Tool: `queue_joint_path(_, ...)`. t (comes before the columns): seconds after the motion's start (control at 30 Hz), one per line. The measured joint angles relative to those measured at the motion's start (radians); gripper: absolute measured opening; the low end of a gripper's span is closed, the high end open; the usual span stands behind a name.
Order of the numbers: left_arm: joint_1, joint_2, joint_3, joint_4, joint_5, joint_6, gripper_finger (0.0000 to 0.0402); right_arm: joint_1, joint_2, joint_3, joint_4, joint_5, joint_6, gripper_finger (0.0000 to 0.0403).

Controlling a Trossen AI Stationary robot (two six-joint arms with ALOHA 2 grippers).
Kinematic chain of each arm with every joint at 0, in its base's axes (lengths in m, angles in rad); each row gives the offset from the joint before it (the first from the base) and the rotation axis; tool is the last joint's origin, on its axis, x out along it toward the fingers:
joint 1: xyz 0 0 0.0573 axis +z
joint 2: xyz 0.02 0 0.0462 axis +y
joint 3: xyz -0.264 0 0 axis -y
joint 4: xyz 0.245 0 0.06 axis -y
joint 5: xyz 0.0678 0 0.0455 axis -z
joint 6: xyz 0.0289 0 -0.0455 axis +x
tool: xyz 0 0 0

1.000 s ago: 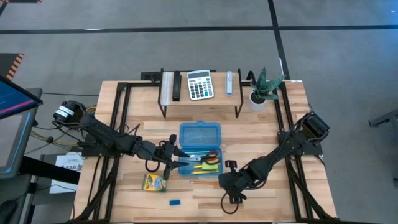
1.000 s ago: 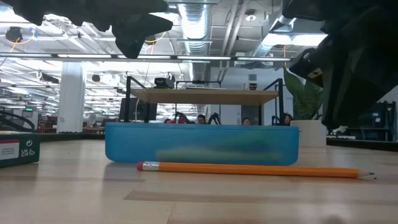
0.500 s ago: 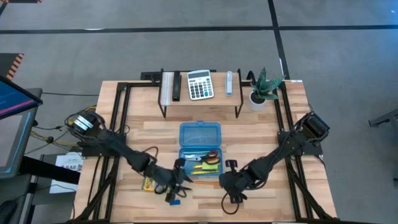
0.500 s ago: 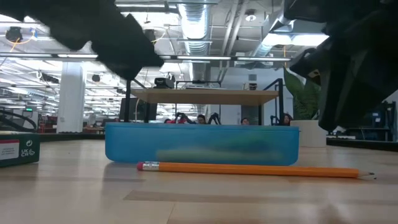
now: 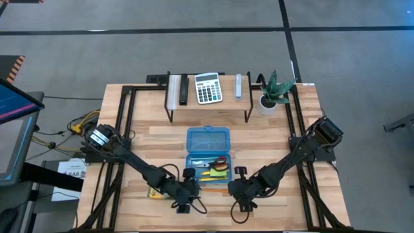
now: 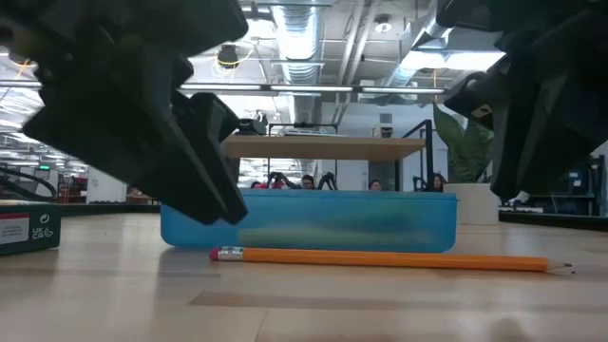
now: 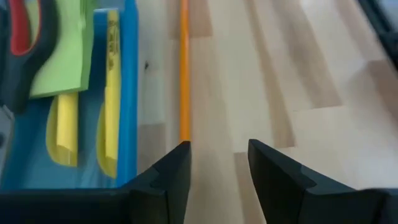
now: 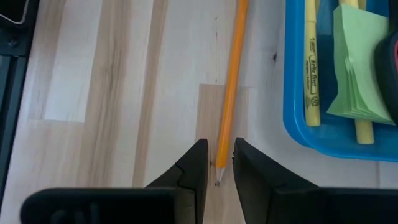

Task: Pack school essentials
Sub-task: Put the orange pencil into the blue supply box

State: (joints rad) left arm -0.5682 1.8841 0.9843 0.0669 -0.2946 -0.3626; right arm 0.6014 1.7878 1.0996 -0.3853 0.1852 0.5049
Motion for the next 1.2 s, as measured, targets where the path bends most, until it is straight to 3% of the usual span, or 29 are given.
queue_joint_path(0.4,0.008,0.002,0.004,-0.111,-0.036,-0.070,0.0151,-0.002,0.000,0.000,0.004,0.000,-0.006,0.0098)
queue_joint_path(1.03,-0.027,0.003,0.004,-0.092,-0.091,-0.107,0.0151,-0.008,0.000,0.000,0.005,0.000,-0.012,0.0098)
queue_joint_path(1.2,-0.035,0.051,0.003,-0.024,-0.104,-0.089,0.0151,-0.009,0.000,0.000,0.007,0.000,-0.012,0.0098)
